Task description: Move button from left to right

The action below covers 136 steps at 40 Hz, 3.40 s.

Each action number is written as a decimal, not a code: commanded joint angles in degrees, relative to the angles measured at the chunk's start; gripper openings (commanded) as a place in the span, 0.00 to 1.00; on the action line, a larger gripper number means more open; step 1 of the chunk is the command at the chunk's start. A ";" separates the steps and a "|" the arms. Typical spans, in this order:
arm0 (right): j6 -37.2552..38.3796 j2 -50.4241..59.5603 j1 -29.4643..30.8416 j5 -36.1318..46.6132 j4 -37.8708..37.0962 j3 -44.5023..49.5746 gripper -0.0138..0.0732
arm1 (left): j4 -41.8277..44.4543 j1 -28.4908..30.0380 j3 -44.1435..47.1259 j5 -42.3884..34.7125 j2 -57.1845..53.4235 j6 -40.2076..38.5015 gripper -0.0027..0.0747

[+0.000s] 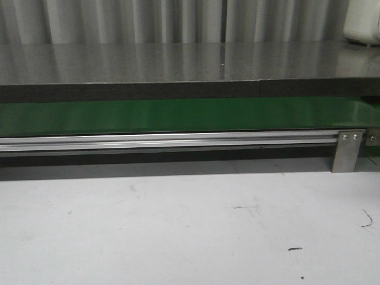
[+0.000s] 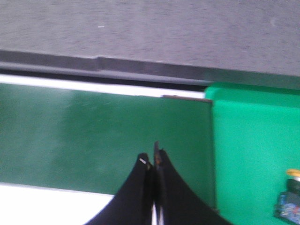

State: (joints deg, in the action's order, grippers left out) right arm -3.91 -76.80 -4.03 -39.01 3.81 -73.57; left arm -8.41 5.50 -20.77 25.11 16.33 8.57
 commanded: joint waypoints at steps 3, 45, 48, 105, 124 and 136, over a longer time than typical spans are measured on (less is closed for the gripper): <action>-0.19 10.99 -2.67 8.65 1.91 8.61 0.09 | -0.78 -0.31 -1.62 -4.40 0.42 -0.54 0.01; -0.77 55.48 -2.69 25.10 3.45 46.58 0.09 | -0.78 -0.31 -1.62 -4.40 0.42 -0.54 0.01; -0.77 55.48 -2.69 25.10 3.45 46.58 0.09 | -0.78 -0.31 -1.62 -4.40 0.42 -0.54 0.01; -0.77 55.42 -2.69 25.10 3.45 46.58 0.09 | 7.55 -7.70 22.85 -23.83 -17.34 -11.47 0.01; -0.77 55.35 -2.69 25.10 3.45 46.58 0.09 | 7.44 -7.70 22.85 -23.84 -17.44 -11.47 0.01; -0.77 55.35 -2.69 25.10 3.45 46.58 0.09 | 7.44 -7.70 22.85 -23.84 -17.44 -11.47 0.01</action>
State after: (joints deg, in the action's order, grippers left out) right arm -4.37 -21.10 -6.63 -18.06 6.99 -25.56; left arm -0.90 -1.88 0.47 6.04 -0.28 -2.39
